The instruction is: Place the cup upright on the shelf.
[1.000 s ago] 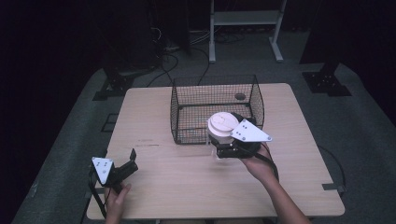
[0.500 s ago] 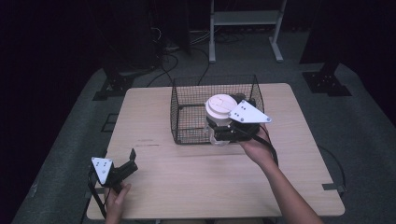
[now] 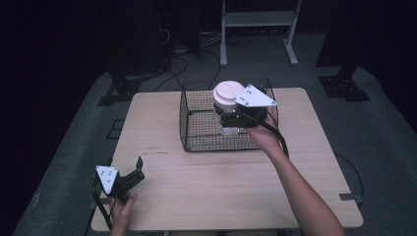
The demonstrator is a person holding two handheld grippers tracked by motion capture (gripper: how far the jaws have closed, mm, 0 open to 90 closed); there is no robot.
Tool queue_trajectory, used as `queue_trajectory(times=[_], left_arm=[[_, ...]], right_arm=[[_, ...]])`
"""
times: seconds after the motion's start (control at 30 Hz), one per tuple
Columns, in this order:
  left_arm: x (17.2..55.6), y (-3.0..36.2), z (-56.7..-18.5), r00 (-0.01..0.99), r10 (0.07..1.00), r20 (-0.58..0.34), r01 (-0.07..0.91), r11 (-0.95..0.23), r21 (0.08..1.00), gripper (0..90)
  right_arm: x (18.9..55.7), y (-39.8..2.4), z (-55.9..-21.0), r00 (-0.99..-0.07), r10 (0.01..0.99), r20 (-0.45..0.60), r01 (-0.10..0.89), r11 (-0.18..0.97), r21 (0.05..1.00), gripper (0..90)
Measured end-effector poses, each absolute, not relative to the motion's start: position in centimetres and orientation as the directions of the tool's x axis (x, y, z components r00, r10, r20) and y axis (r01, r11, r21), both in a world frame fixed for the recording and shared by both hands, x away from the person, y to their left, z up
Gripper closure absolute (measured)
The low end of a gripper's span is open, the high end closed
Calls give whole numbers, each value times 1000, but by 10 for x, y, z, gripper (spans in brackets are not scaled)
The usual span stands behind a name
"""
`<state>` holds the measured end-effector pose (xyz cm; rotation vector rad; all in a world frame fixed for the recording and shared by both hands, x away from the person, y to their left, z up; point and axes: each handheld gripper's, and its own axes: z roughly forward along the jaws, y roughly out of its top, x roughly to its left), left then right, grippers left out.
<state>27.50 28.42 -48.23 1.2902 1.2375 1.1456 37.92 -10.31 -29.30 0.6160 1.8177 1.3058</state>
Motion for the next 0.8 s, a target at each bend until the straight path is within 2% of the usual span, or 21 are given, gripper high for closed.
queue_trajectory(times=[0.8], left_arm=[[275, 284, -482, 40, 999, 2, 82, -5, 997, 0]], right_arm=[[448, -100, -311, -508, 814, -281, 29, 342, 939, 40]])
